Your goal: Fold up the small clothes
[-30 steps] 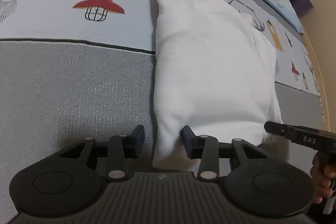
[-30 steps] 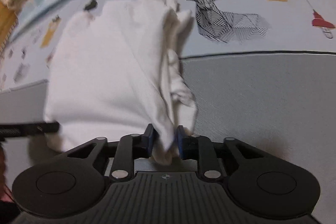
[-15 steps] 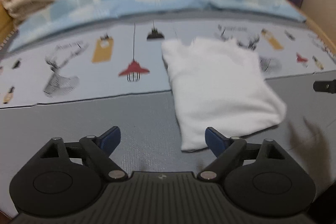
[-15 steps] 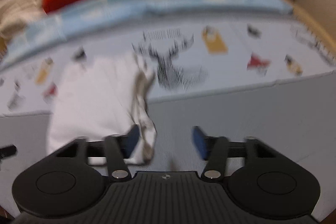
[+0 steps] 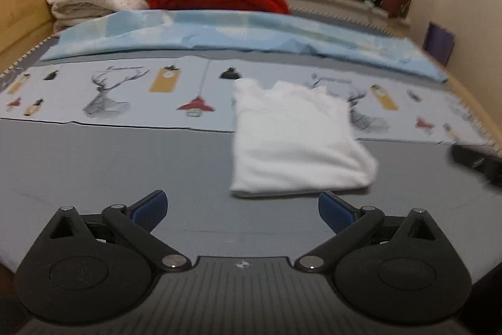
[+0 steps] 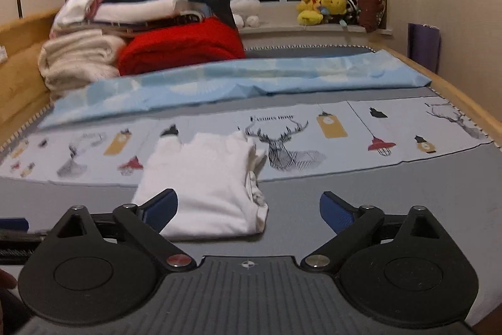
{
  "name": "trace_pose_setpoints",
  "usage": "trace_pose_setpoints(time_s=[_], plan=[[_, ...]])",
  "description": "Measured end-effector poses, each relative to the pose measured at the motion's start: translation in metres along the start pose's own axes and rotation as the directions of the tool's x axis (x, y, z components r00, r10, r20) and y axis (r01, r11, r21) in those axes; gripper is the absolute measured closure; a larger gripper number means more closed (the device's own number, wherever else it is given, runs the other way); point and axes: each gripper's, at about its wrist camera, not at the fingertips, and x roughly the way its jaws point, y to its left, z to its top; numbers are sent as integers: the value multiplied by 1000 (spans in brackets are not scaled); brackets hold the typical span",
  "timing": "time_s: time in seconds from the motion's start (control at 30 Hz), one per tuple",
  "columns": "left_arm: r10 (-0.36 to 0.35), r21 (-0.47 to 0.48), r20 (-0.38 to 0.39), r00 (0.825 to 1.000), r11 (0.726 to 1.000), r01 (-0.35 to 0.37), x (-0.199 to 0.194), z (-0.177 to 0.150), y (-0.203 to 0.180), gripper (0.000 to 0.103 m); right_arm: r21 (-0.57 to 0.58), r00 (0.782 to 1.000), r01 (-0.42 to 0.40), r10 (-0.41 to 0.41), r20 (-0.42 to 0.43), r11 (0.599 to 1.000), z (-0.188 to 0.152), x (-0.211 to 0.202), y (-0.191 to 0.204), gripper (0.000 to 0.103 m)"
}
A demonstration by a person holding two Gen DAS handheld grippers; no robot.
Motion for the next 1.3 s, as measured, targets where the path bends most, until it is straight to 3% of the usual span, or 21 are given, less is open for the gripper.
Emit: trace_pose_setpoints(time_s=[0.07, 0.23, 0.47, 1.3], plan=[[22, 35, 18, 1000, 999, -23, 0, -3, -8, 1, -16, 1000, -7, 6, -21, 1000, -2, 4, 8, 6], [1, 55, 21, 1000, 999, -3, 4, -5, -13, 1, -75, 998, 0, -5, -60, 997, -7, 17, 25, 6], [4, 8, -13, 1000, 1000, -4, 12, -6, -8, 1, -120, 997, -10, 0, -82, 993, -13, 24, 41, 6], [4, -16, -12, 1000, 1000, -4, 12, -8, -6, 1, -100, 995, -17, 7, -101, 995, -13, 28, 36, 6]])
